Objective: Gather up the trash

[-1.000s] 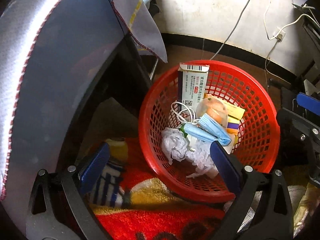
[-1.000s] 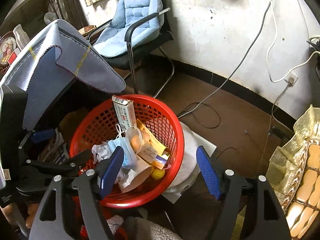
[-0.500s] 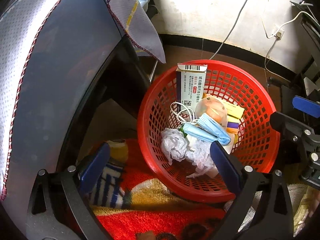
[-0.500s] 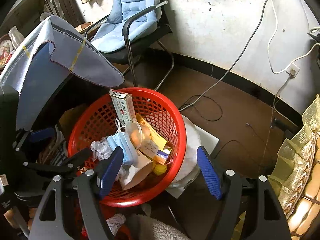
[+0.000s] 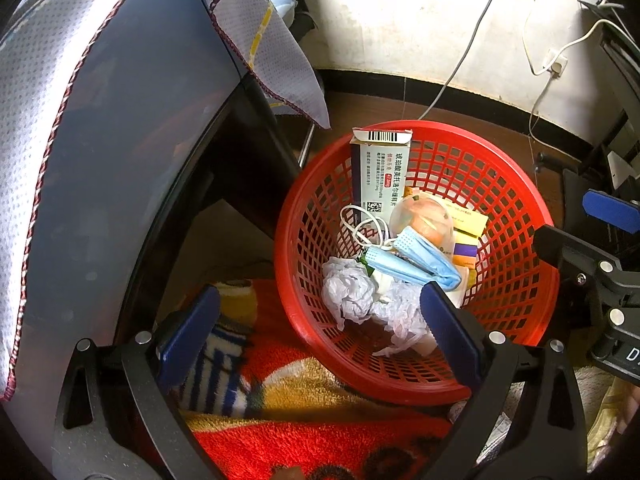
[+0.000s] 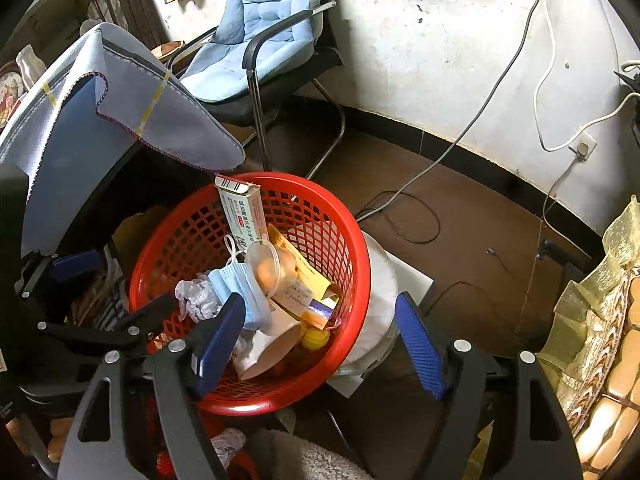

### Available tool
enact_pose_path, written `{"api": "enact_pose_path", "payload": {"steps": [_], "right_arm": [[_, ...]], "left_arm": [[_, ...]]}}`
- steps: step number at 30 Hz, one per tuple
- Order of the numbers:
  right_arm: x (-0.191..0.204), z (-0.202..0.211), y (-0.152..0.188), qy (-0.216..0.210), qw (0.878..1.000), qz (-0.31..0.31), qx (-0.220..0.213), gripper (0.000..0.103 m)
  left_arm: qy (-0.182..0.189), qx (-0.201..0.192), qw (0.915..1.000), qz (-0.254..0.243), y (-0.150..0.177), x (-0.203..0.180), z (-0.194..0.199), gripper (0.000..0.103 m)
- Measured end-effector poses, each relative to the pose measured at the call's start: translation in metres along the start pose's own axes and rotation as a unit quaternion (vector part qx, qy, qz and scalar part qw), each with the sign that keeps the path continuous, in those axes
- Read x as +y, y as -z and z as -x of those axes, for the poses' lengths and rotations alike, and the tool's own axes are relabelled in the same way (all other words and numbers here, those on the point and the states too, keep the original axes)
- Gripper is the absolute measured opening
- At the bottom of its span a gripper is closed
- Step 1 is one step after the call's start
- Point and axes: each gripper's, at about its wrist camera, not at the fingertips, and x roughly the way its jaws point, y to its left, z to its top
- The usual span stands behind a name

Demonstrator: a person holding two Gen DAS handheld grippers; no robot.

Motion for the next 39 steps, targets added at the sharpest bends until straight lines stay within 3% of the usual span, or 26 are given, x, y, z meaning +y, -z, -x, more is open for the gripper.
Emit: {"api": "enact_pose_path", "payload": {"steps": [39], "right_arm": [[-0.0003,-0.0018,-0.0007,0.001,1.0,0.001,0.002,0.076]], "left_arm": [[0.003,0.009,1.0,-0.003,0.0036,0.0003,-0.0053,0.096]]}}
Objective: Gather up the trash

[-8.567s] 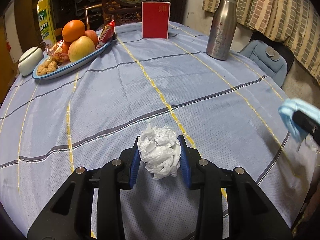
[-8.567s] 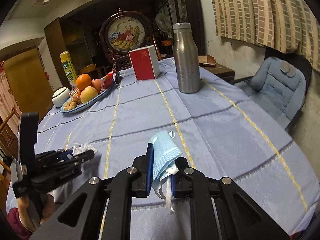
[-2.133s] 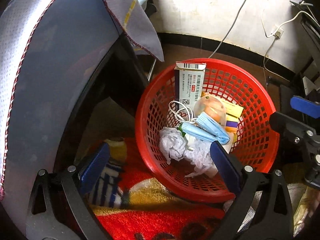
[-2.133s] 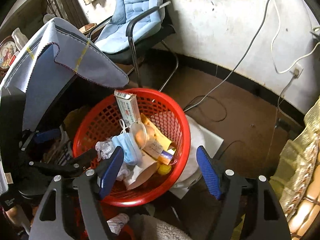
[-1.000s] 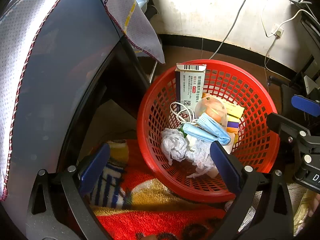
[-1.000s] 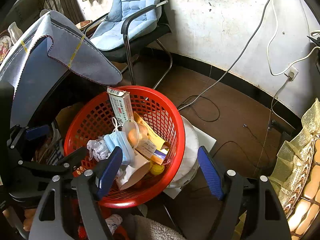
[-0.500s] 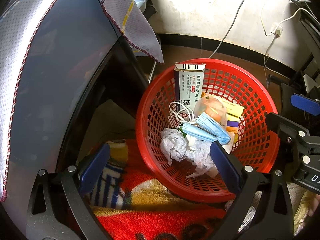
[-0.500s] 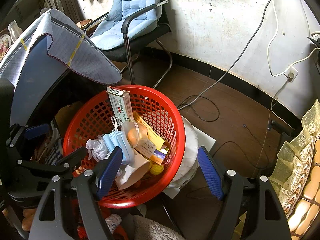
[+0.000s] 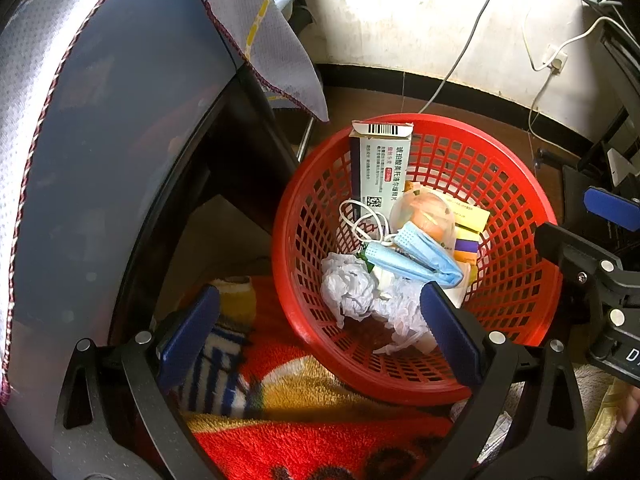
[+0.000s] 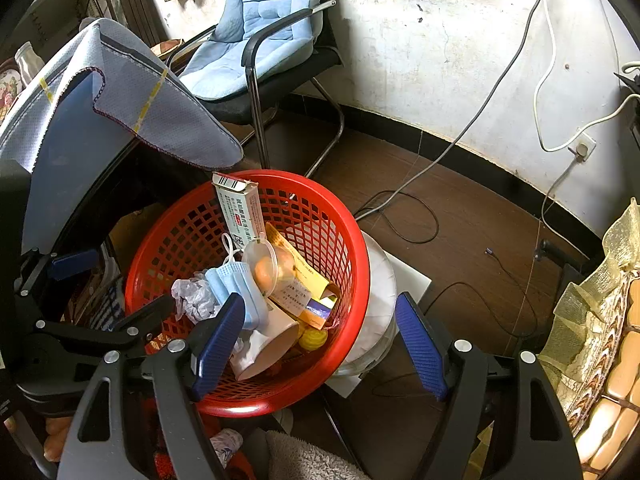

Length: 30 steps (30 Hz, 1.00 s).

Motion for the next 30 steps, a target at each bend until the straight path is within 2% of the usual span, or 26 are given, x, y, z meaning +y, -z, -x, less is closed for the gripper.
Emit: {"api": "enact_pose_path", "payload": {"steps": [30], "right_arm": [[-0.0006,-0.0008,0.0004,0.0,1.0,0.0,0.001,0.077]], "left_arm": [[0.002,0.007,1.0,0.001,0.0033,0.0048,-0.0038,0.096]]}}
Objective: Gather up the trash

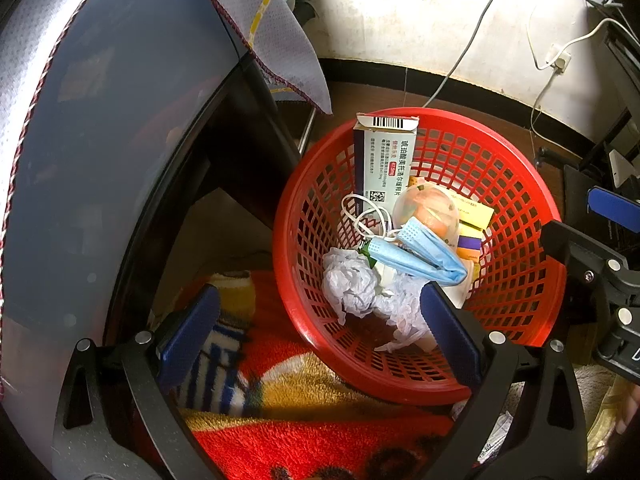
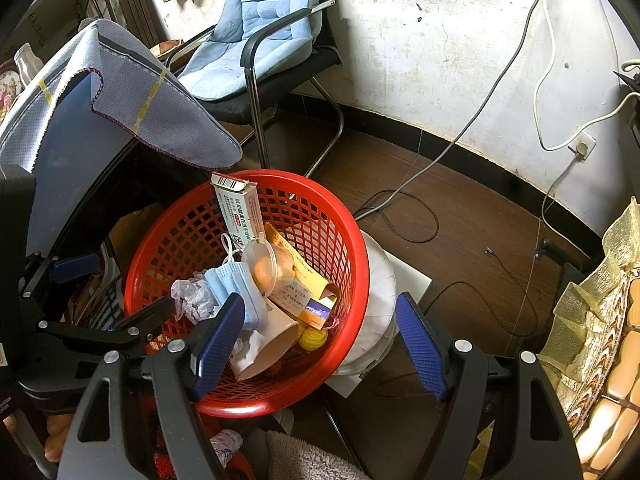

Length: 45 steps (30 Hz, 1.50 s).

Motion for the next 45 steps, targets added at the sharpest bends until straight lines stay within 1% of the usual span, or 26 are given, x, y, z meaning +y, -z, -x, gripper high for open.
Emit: {"api": "enact_pose_path", "payload": {"steps": [45], "right_arm": [[-0.0001,-0.0008,0.0004,0.0,1.0,0.0,0.0,0.077]], "left_arm": [[0.0,0.003,1.0,-0.002,0.0031,-0.0005,-0.0015,0.096]]}}
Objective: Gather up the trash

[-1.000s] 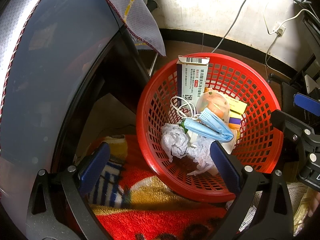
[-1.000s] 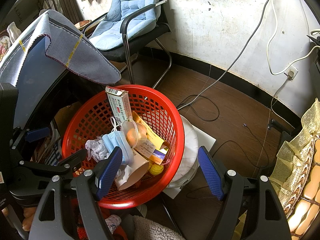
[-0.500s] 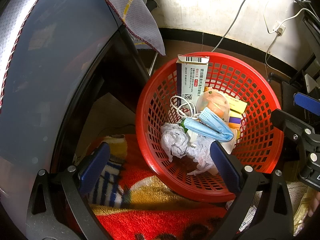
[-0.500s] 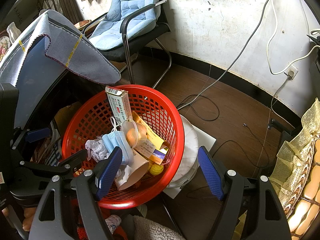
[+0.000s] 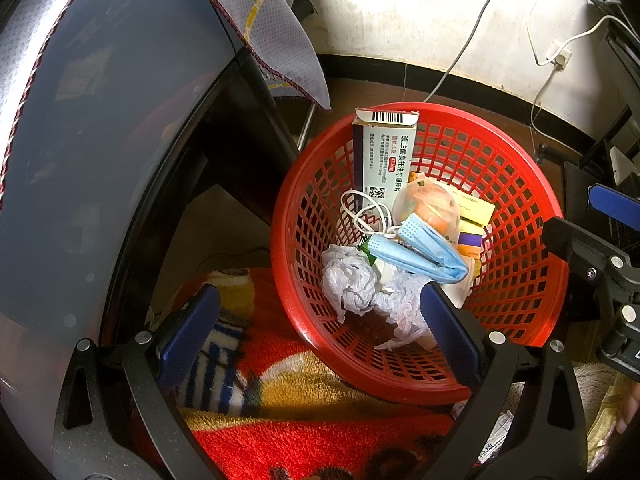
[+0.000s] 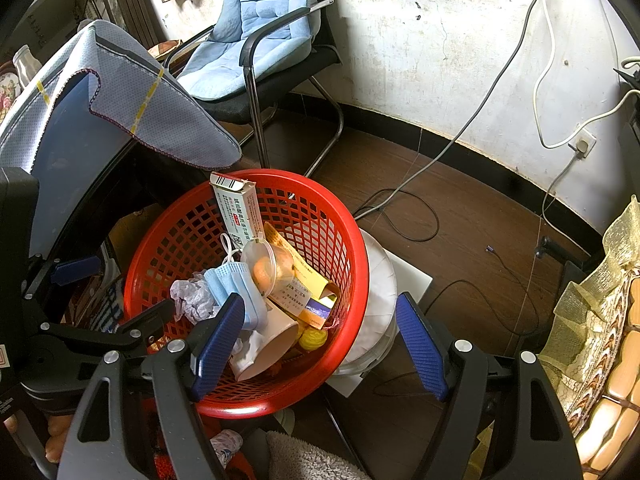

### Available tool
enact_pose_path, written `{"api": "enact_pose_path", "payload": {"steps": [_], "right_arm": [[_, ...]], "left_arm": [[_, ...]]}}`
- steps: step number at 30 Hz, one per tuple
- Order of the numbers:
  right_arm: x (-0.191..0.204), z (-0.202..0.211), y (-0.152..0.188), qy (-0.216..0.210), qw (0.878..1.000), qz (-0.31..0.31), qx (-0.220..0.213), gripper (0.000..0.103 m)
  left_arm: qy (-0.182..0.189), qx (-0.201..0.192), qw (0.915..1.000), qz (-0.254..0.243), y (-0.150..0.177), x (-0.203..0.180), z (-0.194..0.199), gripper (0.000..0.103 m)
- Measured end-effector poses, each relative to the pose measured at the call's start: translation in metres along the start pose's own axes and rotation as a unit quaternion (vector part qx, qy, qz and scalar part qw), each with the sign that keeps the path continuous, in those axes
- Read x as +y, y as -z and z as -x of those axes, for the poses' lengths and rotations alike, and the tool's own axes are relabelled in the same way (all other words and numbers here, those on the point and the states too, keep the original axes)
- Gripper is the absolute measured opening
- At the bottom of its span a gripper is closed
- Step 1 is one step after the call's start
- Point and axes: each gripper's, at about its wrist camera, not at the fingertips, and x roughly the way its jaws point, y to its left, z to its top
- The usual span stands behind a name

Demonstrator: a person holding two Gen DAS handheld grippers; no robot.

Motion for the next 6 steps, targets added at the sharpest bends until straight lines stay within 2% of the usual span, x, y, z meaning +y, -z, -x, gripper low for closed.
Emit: {"api": "enact_pose_path", "payload": {"steps": [6], "right_arm": [[-0.0001,0.0001,-0.0002,0.0,1.0,0.0,0.0,0.077]], "left_arm": [[-0.001,-0.001,1.0,0.0,0.0016,-0.0002,-0.0004,0.096]]}}
